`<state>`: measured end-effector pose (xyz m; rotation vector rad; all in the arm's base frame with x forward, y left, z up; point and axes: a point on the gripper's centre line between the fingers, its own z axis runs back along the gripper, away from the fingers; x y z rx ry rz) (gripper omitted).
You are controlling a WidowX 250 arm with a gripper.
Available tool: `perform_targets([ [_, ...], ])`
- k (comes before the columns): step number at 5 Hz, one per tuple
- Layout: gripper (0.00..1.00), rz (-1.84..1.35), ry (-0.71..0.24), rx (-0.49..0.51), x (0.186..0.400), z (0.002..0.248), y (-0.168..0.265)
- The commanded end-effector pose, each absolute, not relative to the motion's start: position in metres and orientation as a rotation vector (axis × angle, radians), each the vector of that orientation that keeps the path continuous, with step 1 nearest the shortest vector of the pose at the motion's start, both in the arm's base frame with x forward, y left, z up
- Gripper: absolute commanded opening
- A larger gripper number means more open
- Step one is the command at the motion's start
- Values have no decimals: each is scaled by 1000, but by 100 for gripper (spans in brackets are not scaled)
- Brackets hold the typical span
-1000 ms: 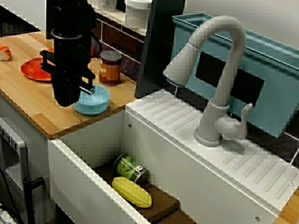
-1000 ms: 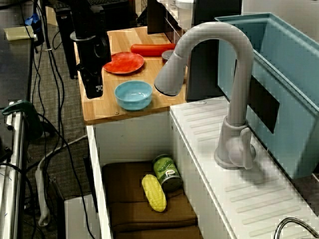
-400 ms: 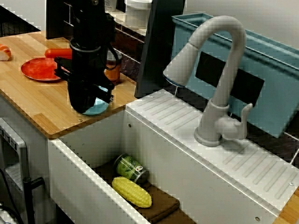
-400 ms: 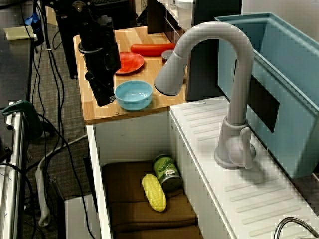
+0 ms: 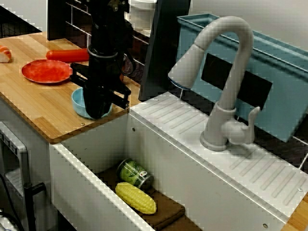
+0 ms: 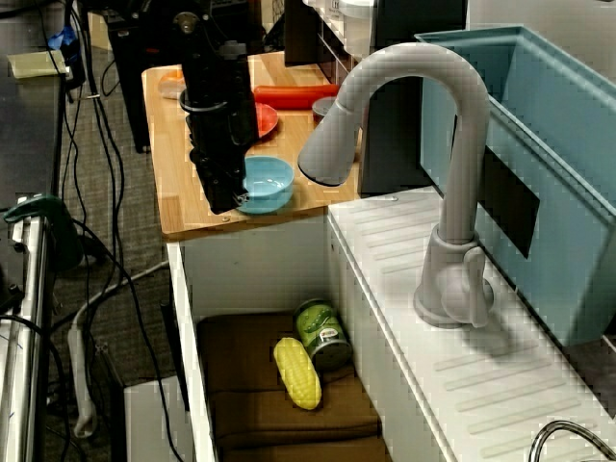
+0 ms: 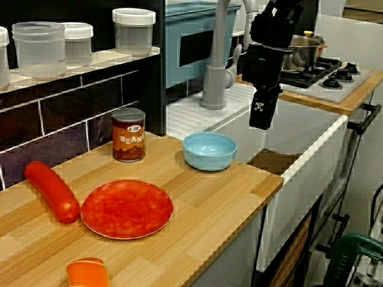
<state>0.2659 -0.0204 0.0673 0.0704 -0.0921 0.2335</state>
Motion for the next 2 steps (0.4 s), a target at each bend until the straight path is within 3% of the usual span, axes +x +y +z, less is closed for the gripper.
perform_targets([
  [1, 0, 244, -98, 8, 287, 61, -22],
  [2, 0, 247, -87, -1, 292, 56, -24],
])
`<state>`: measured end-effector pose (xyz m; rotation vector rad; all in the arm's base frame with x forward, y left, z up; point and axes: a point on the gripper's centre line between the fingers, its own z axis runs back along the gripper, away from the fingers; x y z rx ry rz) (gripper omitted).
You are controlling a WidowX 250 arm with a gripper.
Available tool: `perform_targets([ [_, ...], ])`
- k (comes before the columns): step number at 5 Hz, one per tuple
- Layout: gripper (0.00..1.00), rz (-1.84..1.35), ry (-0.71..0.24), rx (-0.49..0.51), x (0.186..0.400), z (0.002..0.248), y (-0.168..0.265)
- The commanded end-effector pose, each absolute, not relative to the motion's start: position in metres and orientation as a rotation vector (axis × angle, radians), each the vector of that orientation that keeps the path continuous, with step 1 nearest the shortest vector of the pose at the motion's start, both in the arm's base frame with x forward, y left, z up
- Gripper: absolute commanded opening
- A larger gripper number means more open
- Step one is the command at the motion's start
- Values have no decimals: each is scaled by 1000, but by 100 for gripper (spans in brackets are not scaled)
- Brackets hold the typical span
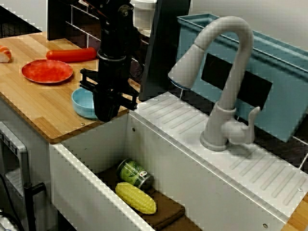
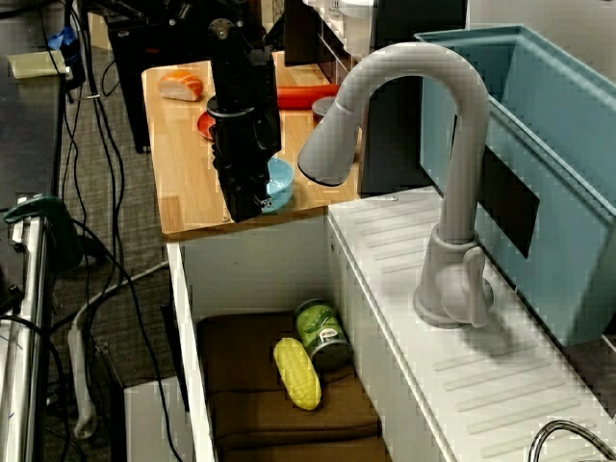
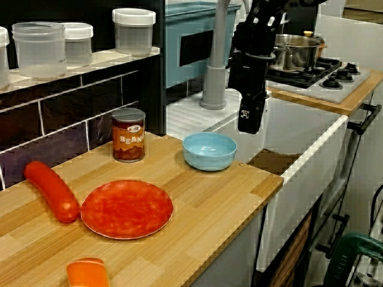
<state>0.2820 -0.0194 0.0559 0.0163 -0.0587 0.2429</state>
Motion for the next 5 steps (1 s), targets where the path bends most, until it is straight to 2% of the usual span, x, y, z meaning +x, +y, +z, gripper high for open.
perform_targets([
  [1, 0, 254, -85, -14, 293, 54, -25],
  [5, 0, 245, -15, -17, 293, 25, -32],
])
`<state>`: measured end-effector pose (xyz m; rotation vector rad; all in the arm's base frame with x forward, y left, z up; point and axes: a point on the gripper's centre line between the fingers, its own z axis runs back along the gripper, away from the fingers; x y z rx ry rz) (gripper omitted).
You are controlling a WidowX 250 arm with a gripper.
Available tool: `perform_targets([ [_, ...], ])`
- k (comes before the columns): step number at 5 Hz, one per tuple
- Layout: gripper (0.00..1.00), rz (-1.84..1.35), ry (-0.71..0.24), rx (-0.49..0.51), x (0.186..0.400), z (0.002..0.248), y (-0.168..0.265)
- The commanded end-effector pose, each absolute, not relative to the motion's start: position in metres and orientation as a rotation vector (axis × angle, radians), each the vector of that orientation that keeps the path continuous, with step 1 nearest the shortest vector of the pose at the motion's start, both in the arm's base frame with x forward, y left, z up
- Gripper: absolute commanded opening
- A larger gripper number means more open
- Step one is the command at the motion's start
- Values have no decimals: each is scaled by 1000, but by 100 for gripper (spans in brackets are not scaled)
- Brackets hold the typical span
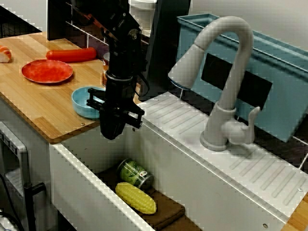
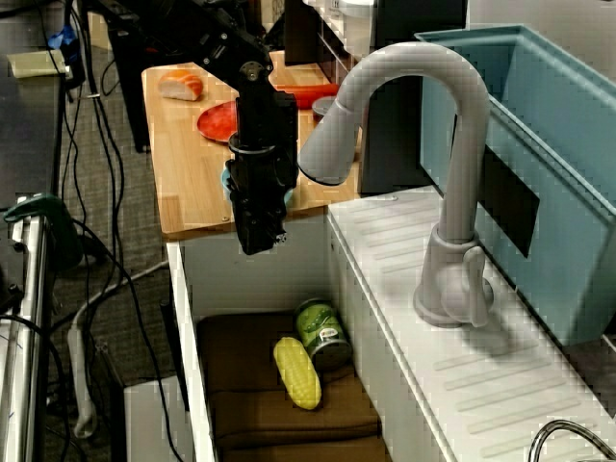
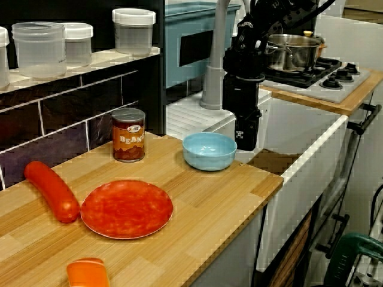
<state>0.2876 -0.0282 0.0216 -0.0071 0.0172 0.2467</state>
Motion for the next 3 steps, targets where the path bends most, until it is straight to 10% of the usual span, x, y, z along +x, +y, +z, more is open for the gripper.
perform_targets([
  [1, 0, 244, -13, -20, 294, 25, -31],
  [3, 0, 244, -38, -14, 293, 35, -25],
])
